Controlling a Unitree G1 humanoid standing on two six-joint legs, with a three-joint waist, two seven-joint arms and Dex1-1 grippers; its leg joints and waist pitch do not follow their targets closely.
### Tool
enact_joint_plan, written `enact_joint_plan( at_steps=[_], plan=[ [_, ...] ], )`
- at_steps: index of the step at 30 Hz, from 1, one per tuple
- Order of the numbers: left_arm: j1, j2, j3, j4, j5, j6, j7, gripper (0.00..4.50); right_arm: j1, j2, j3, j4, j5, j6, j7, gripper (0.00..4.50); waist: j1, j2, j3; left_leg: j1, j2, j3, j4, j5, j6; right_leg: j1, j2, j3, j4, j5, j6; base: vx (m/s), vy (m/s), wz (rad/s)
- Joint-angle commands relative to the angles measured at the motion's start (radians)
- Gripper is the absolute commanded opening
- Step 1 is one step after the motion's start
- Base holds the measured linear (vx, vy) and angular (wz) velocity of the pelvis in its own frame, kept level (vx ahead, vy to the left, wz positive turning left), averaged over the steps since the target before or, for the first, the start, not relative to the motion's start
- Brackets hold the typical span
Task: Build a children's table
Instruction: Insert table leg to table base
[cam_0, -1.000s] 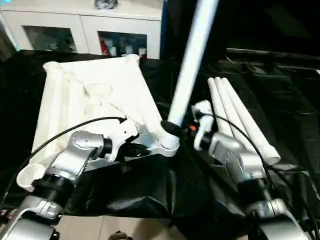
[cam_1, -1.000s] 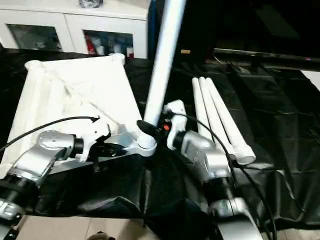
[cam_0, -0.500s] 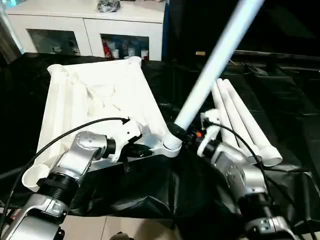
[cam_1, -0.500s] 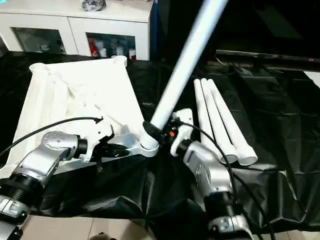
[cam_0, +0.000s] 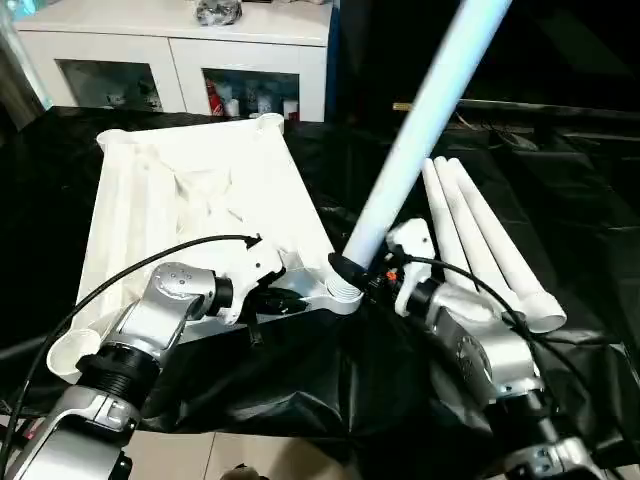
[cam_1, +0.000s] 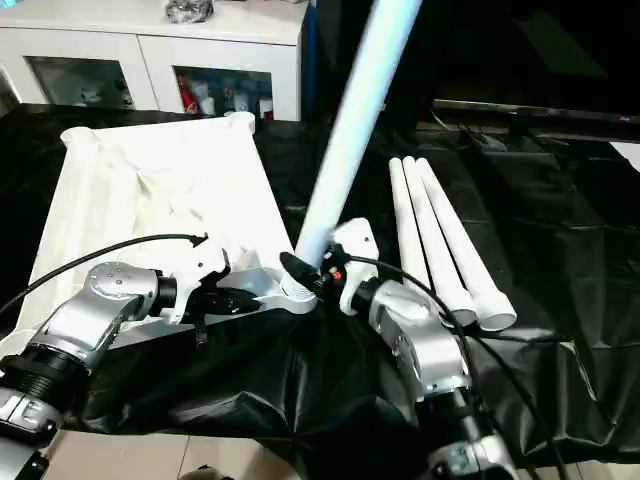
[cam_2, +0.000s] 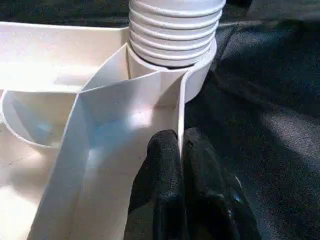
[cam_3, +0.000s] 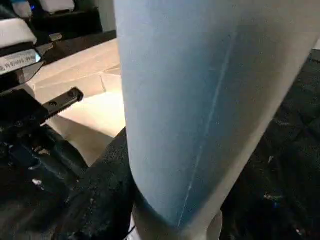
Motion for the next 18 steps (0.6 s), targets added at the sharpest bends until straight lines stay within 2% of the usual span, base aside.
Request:
enact_joint_plan(
  at_steps=[1, 8, 10, 11, 12, 13, 14, 15, 16, 17, 18],
  plan=[
    [-0.037, -0.010, 0.022, 0.005, -0.002, -0.023, 0.022, 0.00, 0.031, -0.024, 0.036, 0.075, -0.049, 0.066, 0.018, 1.89, -0.013, 0.007, -0.047, 0.017, 0.032, -0.012, -0.090, -0.350, -0.030, 0.016, -0.072, 0.048, -0.109, -0.364, -0.151, 0.000, 0.000, 0.00],
    [-0.029, -0.005, 0.010, -0.014, -0.003, -0.030, -0.001, 0.00, -0.024, -0.039, 0.095, 0.168, -0.069, 0.070, 0.129, 1.89, -0.014, 0.002, -0.048, 0.014, 0.033, -0.011, -0.089, -0.329, -0.022, 0.018, -0.073, 0.048, -0.106, -0.345, -0.161, 0.000, 0.000, 0.00],
    [-0.024, -0.002, 0.003, -0.028, 0.000, -0.029, -0.008, 0.00, -0.053, -0.040, 0.108, 0.210, -0.071, 0.064, 0.152, 1.89, -0.018, -0.006, -0.046, 0.014, 0.034, -0.010, -0.090, -0.331, -0.021, 0.017, -0.073, 0.047, -0.108, -0.355, -0.159, 0.000, 0.000, 0.00],
    [-0.022, -0.001, 0.000, -0.035, 0.001, -0.028, -0.011, 0.00, -0.063, -0.043, 0.115, 0.223, -0.077, 0.059, 0.163, 1.89, -0.017, -0.004, -0.047, 0.014, 0.034, -0.011, -0.090, -0.332, -0.021, 0.017, -0.073, 0.047, -0.106, -0.359, -0.160, 0.000, 0.000, 0.00],
    [-0.018, 0.001, -0.004, -0.049, 0.000, -0.024, -0.018, 0.00, -0.073, -0.046, 0.126, 0.234, -0.082, 0.056, 0.183, 1.89, -0.021, -0.012, -0.046, 0.015, 0.034, -0.010, -0.090, -0.340, -0.020, 0.015, -0.072, 0.046, -0.109, -0.375, -0.158, 0.000, 0.000, 0.00],
    [-0.013, 0.005, -0.008, -0.067, -0.001, -0.019, -0.025, 0.00, -0.083, -0.051, 0.137, 0.244, -0.087, 0.053, 0.205, 1.89, -0.019, -0.009, -0.045, 0.015, 0.035, -0.010, -0.091, -0.341, -0.021, 0.013, -0.074, 0.047, -0.110, -0.387, -0.156, 0.000, 0.000, 0.00],
    [-0.010, 0.006, -0.010, -0.075, -0.002, -0.019, -0.027, 0.00, -0.086, -0.052, 0.141, 0.247, -0.090, 0.051, 0.212, 1.89, -0.020, -0.015, -0.045, 0.016, 0.036, -0.010, -0.090, -0.343, -0.019, 0.012, -0.074, 0.048, -0.110, -0.391, -0.155, 0.000, 0.000, 0.00],
    [-0.006, 0.009, -0.012, -0.088, -0.002, -0.018, -0.031, 0.00, -0.093, -0.055, 0.149, 0.256, -0.096, 0.045, 0.228, 1.89, -0.019, -0.009, -0.046, 0.015, 0.038, -0.012, -0.092, -0.341, -0.021, 0.013, -0.076, 0.047, -0.108, -0.389, -0.154, 0.000, 0.000, 0.00],
    [-0.005, 0.010, -0.012, -0.092, -0.002, -0.017, -0.032, 0.00, -0.095, -0.056, 0.151, 0.257, -0.097, 0.044, 0.233, 1.89, -0.021, -0.010, -0.047, 0.015, 0.039, -0.012, -0.093, -0.339, -0.023, 0.013, -0.073, 0.047, -0.108, -0.366, -0.155, 0.000, 0.000, 0.00],
    [-0.004, 0.012, -0.014, -0.100, -0.003, -0.016, -0.035, 0.00, -0.101, -0.058, 0.156, 0.263, -0.099, 0.038, 0.249, 1.89, -0.022, -0.014, -0.047, 0.015, 0.039, -0.011, -0.094, -0.339, -0.023, 0.012, -0.072, 0.047, -0.108, -0.356, -0.156, 0.000, 0.000, 0.00],
    [0.004, 0.019, -0.018, -0.127, -0.008, -0.022, -0.053, 0.00, -0.111, -0.063, 0.165, 0.275, -0.106, 0.034, 0.288, 1.89, -0.023, -0.023, -0.051, 0.013, 0.040, -0.011, -0.093, -0.328, -0.020, 0.017, -0.073, 0.046, -0.101, -0.315, -0.167, 0.000, 0.000, 0.00]
  ],
)
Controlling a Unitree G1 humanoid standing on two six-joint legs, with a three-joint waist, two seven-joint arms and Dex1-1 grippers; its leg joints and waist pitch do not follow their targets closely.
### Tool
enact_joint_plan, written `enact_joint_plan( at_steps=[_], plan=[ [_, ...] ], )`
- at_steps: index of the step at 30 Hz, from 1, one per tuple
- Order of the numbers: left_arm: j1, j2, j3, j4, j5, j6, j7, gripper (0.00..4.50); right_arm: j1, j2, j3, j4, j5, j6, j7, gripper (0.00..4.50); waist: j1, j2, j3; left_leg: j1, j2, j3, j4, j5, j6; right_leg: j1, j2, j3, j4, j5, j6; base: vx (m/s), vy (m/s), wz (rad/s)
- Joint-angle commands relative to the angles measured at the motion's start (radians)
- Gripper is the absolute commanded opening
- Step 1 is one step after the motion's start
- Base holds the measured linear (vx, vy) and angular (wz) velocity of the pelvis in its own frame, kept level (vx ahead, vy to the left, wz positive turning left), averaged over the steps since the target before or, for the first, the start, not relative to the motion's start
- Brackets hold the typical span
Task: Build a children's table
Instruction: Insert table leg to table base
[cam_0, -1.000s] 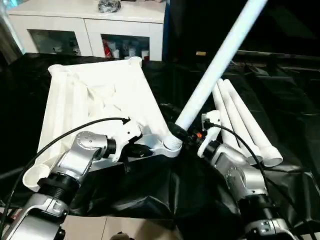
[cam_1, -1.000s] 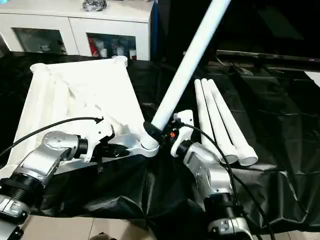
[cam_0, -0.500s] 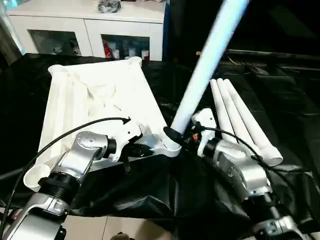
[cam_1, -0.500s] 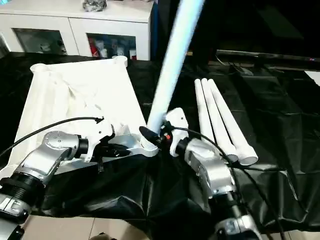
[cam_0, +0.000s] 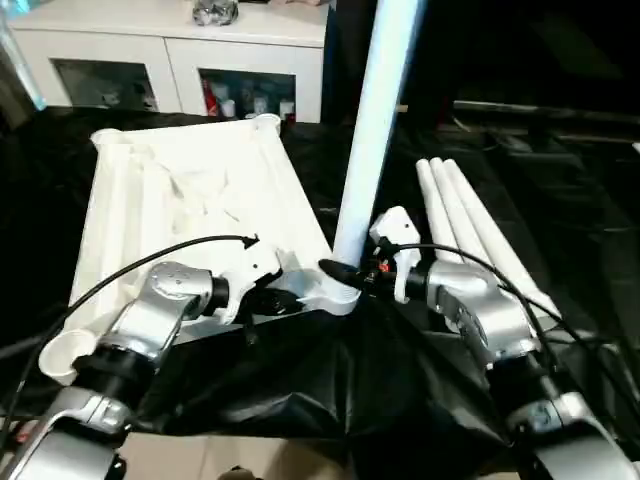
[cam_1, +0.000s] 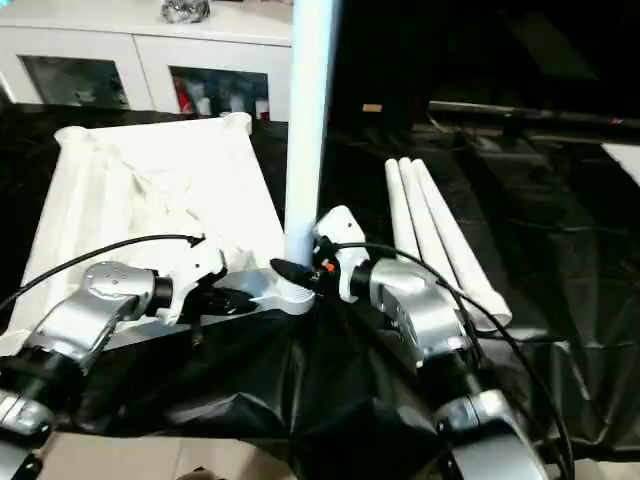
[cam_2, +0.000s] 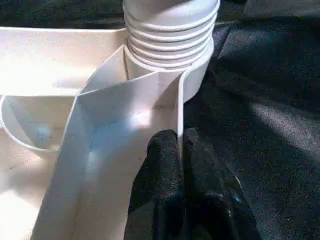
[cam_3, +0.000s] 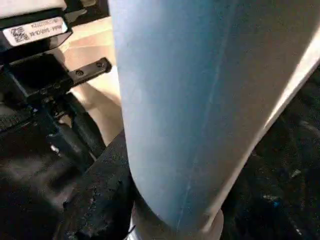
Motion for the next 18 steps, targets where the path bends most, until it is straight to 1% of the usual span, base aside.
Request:
enact_joint_plan(
  at_steps=[1, 2, 3, 4, 5, 6, 7, 8, 10, 11, 14, 16, 17, 18],
  plan=[
    [-0.013, -0.006, -0.011, -0.090, -0.019, -0.027, -0.042, 0.00, 0.046, -0.007, 0.100, 0.107, -0.062, 0.043, 0.079, 1.89, -0.012, -0.001, -0.041, 0.013, 0.037, -0.010, -0.090, -0.321, -0.017, 0.018, -0.073, 0.047, -0.099, -0.308, -0.170, 0.000, 0.000, 0.00],
    [-0.013, -0.005, -0.011, -0.093, -0.019, -0.026, -0.044, 0.00, 0.045, -0.007, 0.101, 0.108, -0.062, 0.041, 0.082, 1.89, -0.011, 0.001, -0.043, 0.014, 0.038, -0.010, -0.090, -0.315, -0.015, 0.018, -0.074, 0.047, -0.098, -0.297, -0.173, 0.000, 0.000, 0.00],
    [-0.003, 0.006, -0.016, -0.122, -0.024, -0.026, -0.060, 0.00, 0.037, -0.014, 0.111, 0.124, -0.066, 0.028, 0.110, 1.89, -0.015, -0.009, -0.046, 0.011, 0.038, -0.009, -0.090, -0.290, -0.010, 0.022, -0.074, 0.046, -0.094, -0.263, -0.179, 0.000, 0.000, 0.00],
    [0.001, 0.011, -0.017, -0.134, -0.027, -0.027, -0.067, 0.00, 0.034, -0.016, 0.115, 0.130, -0.067, 0.023, 0.122, 1.89, -0.017, -0.002, -0.047, 0.011, 0.038, -0.008, -0.090, -0.268, -0.005, 0.023, -0.073, 0.045, -0.092, -0.225, -0.187, 0.000, 0.000, 0.00],
    [0.007, 0.017, -0.020, -0.154, -0.034, -0.023, -0.082, 0.00, 0.031, -0.022, 0.121, 0.134, -0.067, 0.014, 0.142, 1.89, -0.019, -0.002, -0.049, 0.011, 0.039, -0.008, -0.089, -0.254, -0.004, 0.024, -0.072, 0.045, -0.090, -0.194, -0.194, 0.000, 0.000, 0.00],
    [0.013, 0.024, -0.021, -0.173, -0.042, -0.021, -0.095, 0.00, 0.029, -0.026, 0.125, 0.136, -0.066, 0.009, 0.162, 1.89, -0.022, -0.013, -0.052, 0.010, 0.039, -0.005, -0.086, -0.213, 0.007, 0.029, -0.068, 0.043, -0.083, -0.109, -0.211, 0.000, 0.000, 0.00],
    [0.020, 0.030, -0.022, -0.192, -0.054, -0.020, -0.115, 0.00, 0.028, -0.030, 0.128, 0.134, -0.060, 0.008, 0.187, 1.89, -0.023, -0.015, -0.053, 0.009, 0.038, -0.004, -0.084, -0.197, 0.012, 0.031, -0.068, 0.042, -0.079, -0.083, -0.217, 0.000, 0.000, 0.00],
    [0.024, 0.034, -0.024, -0.205, -0.061, -0.014, -0.125, 0.00, 0.026, -0.032, 0.128, 0.134, -0.057, 0.008, 0.203, 1.89, -0.022, -0.013, -0.055, 0.010, 0.037, -0.003, -0.081, -0.167, 0.023, 0.033, -0.069, 0.042, -0.075, -0.032, -0.227, 0.000, 0.000, 0.00],
    [0.030, 0.041, -0.025, -0.223, -0.070, -0.006, -0.139, 0.00, 0.023, -0.034, 0.128, 0.134, -0.053, 0.008, 0.224, 1.89, -0.021, -0.013, -0.056, 0.012, 0.037, -0.001, -0.079, -0.148, 0.033, 0.033, -0.067, 0.041, -0.072, 0.015, -0.241, 0.000, 0.000, 0.00],
    [0.032, 0.044, -0.025, -0.228, -0.072, -0.004, -0.143, 0.00, 0.022, -0.034, 0.127, 0.136, -0.054, 0.007, 0.231, 1.89, -0.022, -0.018, -0.055, 0.011, 0.038, 0.000, -0.080, -0.147, 0.036, 0.036, -0.069, 0.040, -0.071, 0.017, -0.246, 0.000, 0.000, 0.00],
    [0.025, 0.046, -0.011, -0.214, -0.057, -0.006, -0.117, 0.00, 0.001, -0.025, 0.118, 0.172, -0.072, -0.023, 0.225, 1.89, -0.022, -0.018, -0.053, 0.014, 0.038, 0.001, -0.081, -0.167, 0.031, 0.034, -0.069, 0.041, -0.075, -0.021, -0.247, 0.000, 0.000, 0.00],
    [0.019, 0.039, -0.003, -0.201, -0.044, -0.013, -0.086, 0.00, -0.008, -0.009, 0.099, 0.194, -0.079, -0.040, 0.177, 1.89, -0.023, -0.019, -0.050, 0.015, 0.039, 0.000, -0.084, -0.202, 0.014, 0.032, -0.071, 0.042, -0.080, -0.081, -0.238, 0.000, 0.000, 0.00],
    [0.017, 0.037, -0.001, -0.198, -0.041, -0.014, -0.079, 0.00, -0.010, -0.005, 0.093, 0.200, -0.081, -0.044, 0.164, 1.89, -0.024, -0.018, -0.049, 0.016, 0.040, 0.000, -0.086, -0.211, 0.009, 0.031, -0.071, 0.042, -0.081, -0.096, -0.235, 0.000, 0.000, 0.00],
    [0.011, 0.026, 0.007, -0.191, -0.034, -0.004, -0.049, 0.00, -0.019, 0.013, 0.070, 0.228, -0.089, -0.054, 0.096, 1.89, -0.026, -0.020, -0.047, 0.016, 0.039, -0.001, -0.088, -0.239, 0.000, 0.030, -0.071, 0.043, -0.086, -0.140, -0.227, 0.000, 0.000, 0.00]
  ],
)
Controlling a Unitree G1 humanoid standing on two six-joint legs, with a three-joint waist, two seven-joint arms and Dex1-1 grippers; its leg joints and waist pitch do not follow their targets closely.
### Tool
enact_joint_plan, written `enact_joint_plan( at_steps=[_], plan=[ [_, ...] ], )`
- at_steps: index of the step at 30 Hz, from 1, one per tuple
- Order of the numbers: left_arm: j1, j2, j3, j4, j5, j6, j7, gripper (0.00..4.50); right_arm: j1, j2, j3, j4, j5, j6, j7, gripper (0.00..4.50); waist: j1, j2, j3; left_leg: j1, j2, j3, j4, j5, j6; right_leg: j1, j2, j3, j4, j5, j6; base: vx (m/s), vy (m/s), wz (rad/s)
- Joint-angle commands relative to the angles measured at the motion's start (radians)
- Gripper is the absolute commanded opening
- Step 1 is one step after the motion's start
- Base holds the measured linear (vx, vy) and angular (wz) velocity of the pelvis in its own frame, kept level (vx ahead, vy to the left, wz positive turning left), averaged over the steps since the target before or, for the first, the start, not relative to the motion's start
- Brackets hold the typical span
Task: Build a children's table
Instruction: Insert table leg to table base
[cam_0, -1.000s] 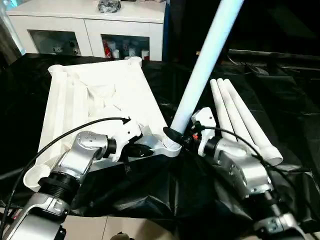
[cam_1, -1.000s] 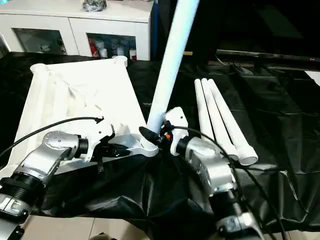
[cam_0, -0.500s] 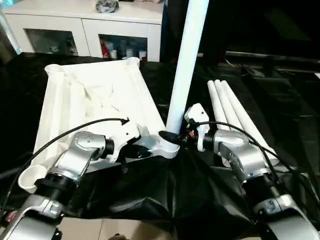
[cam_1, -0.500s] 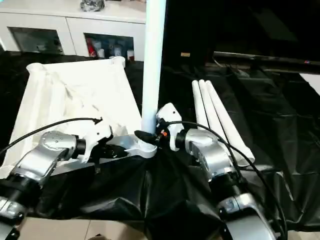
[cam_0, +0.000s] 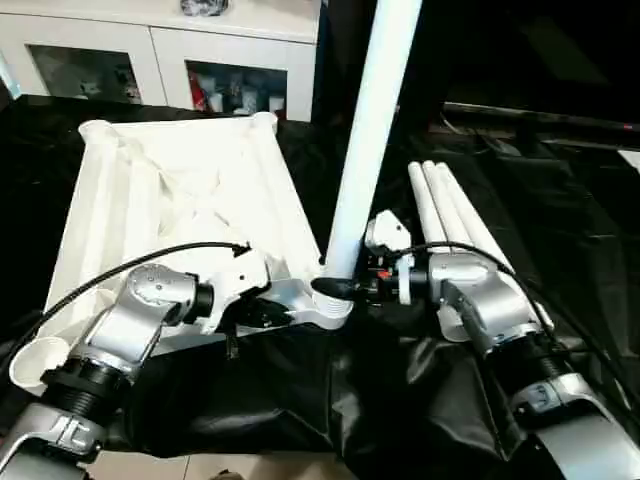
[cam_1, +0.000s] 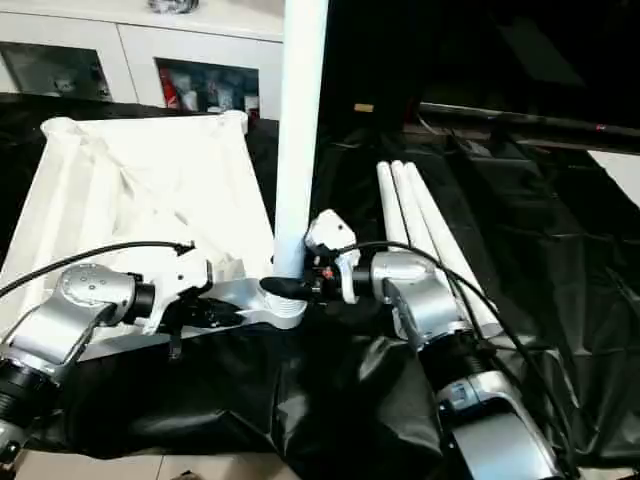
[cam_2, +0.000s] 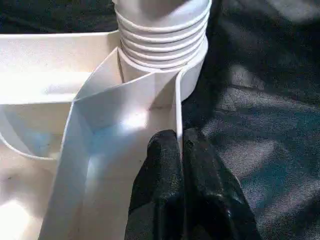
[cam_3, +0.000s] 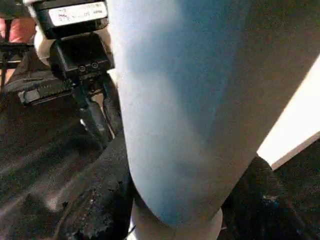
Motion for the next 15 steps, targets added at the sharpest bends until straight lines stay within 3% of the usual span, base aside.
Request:
enact_joint_plan(
  at_steps=[1, 3, 5, 7, 9, 10, 12, 15],
  plan=[
    [-0.061, -0.062, 0.021, -0.050, -0.013, 0.000, 0.059, 0.00, 0.033, 0.043, 0.011, 0.169, -0.094, 0.023, -0.202, 1.89, -0.006, 0.012, -0.037, 0.017, 0.038, -0.005, -0.080, -0.248, -0.013, 0.027, -0.073, 0.046, -0.079, -0.161, -0.215, 0.000, 0.000, 0.00],
    [-0.073, -0.075, 0.028, -0.041, 0.003, 0.045, 0.109, 0.00, 0.027, 0.067, -0.017, 0.205, -0.099, 0.017, -0.295, 1.88, -0.012, 0.014, -0.033, 0.021, 0.037, -0.011, -0.085, -0.317, -0.046, 0.020, -0.077, 0.046, -0.090, -0.305, -0.185, 0.000, 0.000, 0.00],
    [-0.083, -0.085, 0.030, -0.036, 0.013, 0.072, 0.140, 0.00, 0.022, 0.081, -0.034, 0.223, -0.096, 0.026, -0.345, 1.88, -0.022, 0.012, -0.033, 0.018, 0.037, -0.016, -0.087, -0.352, -0.058, 0.018, -0.077, 0.046, -0.095, -0.372, -0.159, 0.000, 0.000, 0.00],
    [-0.123, -0.135, 0.045, -0.037, 0.037, 0.189, 0.247, 0.00, -0.010, 0.137, -0.084, 0.294, -0.088, 0.047, -0.523, 1.88, -0.026, 0.019, -0.032, 0.020, 0.037, -0.017, -0.088, -0.360, -0.065, 0.013, -0.076, 0.047, -0.094, -0.365, -0.162, 0.000, 0.000, 0.00],
    [-0.140, -0.167, 0.050, -0.040, 0.046, 0.244, 0.298, 0.00, -0.030, 0.164, -0.103, 0.326, -0.078, 0.061, -0.586, 1.88, -0.032, 0.015, -0.033, 0.015, 0.035, -0.019, -0.087, -0.365, -0.072, 0.016, -0.075, 0.044, -0.094, -0.374, -0.158, 0.000, 0.000, 0.00],
    [-0.155, -0.200, 0.053, -0.046, 0.052, 0.292, 0.339, 0.00, -0.052, 0.189, -0.122, 0.360, -0.065, 0.074, -0.639, 1.88, -0.031, 0.026, -0.034, 0.015, 0.034, -0.021, -0.087, -0.360, -0.074, 0.016, -0.076, 0.045, -0.092, -0.354, -0.160, 0.000, 0.000, 0.00],
    [-0.178, -0.276, 0.039, -0.063, 0.087, 0.382, 0.427, 0.00, -0.101, 0.239, -0.145, 0.428, -0.059, 0.095, -0.734, 1.88, -0.033, 0.018, -0.035, 0.018, 0.034, -0.018, -0.085, -0.363, -0.070, 0.013, -0.071, 0.045, -0.093, -0.329, -0.165, 0.000, 0.000, 0.00],
    [-0.190, -0.344, 0.037, -0.078, 0.100, 0.452, 0.504, 0.00, -0.131, 0.272, -0.155, 0.467, -0.056, 0.109, -0.781, 1.88, -0.030, 0.019, -0.038, 0.016, 0.032, -0.015, -0.081, -0.330, -0.063, 0.016, -0.070, 0.046, -0.091, -0.263, -0.175, 0.000, 0.000, 0.00]
  ],
)
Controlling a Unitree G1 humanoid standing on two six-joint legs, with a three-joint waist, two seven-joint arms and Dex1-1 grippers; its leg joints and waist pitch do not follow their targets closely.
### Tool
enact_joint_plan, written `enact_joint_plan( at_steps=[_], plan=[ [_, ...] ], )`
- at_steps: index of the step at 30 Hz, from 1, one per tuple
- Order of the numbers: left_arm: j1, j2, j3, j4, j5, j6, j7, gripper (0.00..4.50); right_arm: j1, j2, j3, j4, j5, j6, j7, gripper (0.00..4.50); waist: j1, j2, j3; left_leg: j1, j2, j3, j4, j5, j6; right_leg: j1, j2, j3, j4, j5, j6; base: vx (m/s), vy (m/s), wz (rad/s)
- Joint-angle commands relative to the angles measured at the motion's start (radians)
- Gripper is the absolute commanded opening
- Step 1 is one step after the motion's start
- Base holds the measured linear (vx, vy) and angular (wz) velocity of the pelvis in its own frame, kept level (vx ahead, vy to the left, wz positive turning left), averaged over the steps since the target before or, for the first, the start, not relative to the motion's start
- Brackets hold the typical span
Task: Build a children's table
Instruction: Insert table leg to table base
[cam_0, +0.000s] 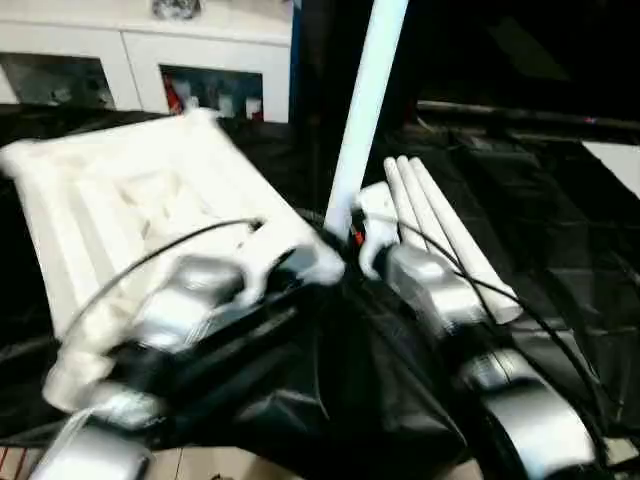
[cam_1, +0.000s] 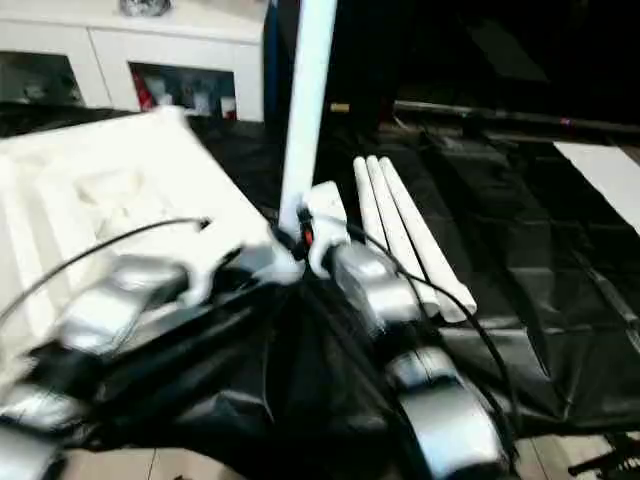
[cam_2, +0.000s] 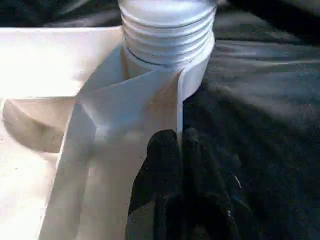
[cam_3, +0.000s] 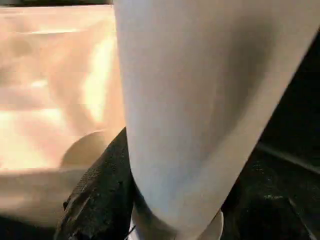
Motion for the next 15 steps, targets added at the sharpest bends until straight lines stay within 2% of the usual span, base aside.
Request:
enact_joint_plan(
  at_steps=[1, 3, 5, 8, 9, 15],
  plan=[
    [-0.049, -0.067, -0.011, -0.105, -0.033, 0.029, 0.026, 0.00, 0.048, 0.039, 0.020, 0.145, -0.027, 0.113, -0.036, 1.88, 0.000, 0.024, -0.045, 0.005, 0.030, -0.012, -0.080, -0.306, -0.048, 0.024, -0.070, 0.046, -0.090, -0.220, -0.178, 0.000, 0.000, 0.00],
    [-0.048, -0.088, -0.037, -0.122, -0.026, 0.057, 0.036, 0.00, 0.029, 0.056, 0.025, 0.168, -0.035, 0.126, -0.044, 1.88, -0.001, 0.026, -0.048, 0.004, 0.029, -0.010, -0.077, -0.273, -0.037, 0.027, -0.067, 0.045, -0.086, -0.152, -0.189, 0.000, 0.000, 0.00],
    [-0.046, -0.094, -0.046, -0.126, -0.021, 0.072, 0.047, 0.00, 0.020, 0.062, 0.024, 0.183, -0.041, 0.128, -0.048, 1.88, 0.000, 0.025, -0.047, 0.000, 0.027, -0.009, -0.077, -0.249, -0.025, 0.032, -0.067, 0.044, -0.084, -0.123, -0.197, 0.000, 0.000, 0.00],
    [-0.043, -0.096, -0.045, -0.127, -0.007, 0.093, 0.058, 0.00, 0.009, 0.064, 0.016, 0.208, -0.047, 0.122, -0.056, 1.88, -0.002, 0.026, -0.042, 0.003, 0.028, -0.009, -0.080, -0.286, -0.025, 0.028, -0.067, 0.043, -0.093, -0.200, -0.187, 0.000, 0.000, 0.00],
    [-0.043, -0.094, -0.045, -0.127, -0.004, 0.095, 0.059, 0.00, 0.008, 0.064, 0.015, 0.209, -0.048, 0.122, -0.056, 1.88, -0.004, 0.026, -0.041, 0.007, 0.029, -0.011, -0.081, -0.318, -0.033, 0.024, -0.067, 0.043, -0.096, -0.246, -0.179, 0.000, 0.000, 0.00],
    [-0.044, -0.087, -0.037, -0.129, -0.005, 0.111, 0.072, 0.00, 0.003, 0.061, 0.011, 0.220, -0.067, 0.106, -0.063, 1.88, -0.009, 0.029, -0.040, 0.008, 0.030, -0.013, -0.084, -0.340, -0.037, 0.021, -0.066, 0.043, -0.097, -0.244, -0.177, 0.000, 0.000, 0.00]
  ],
)
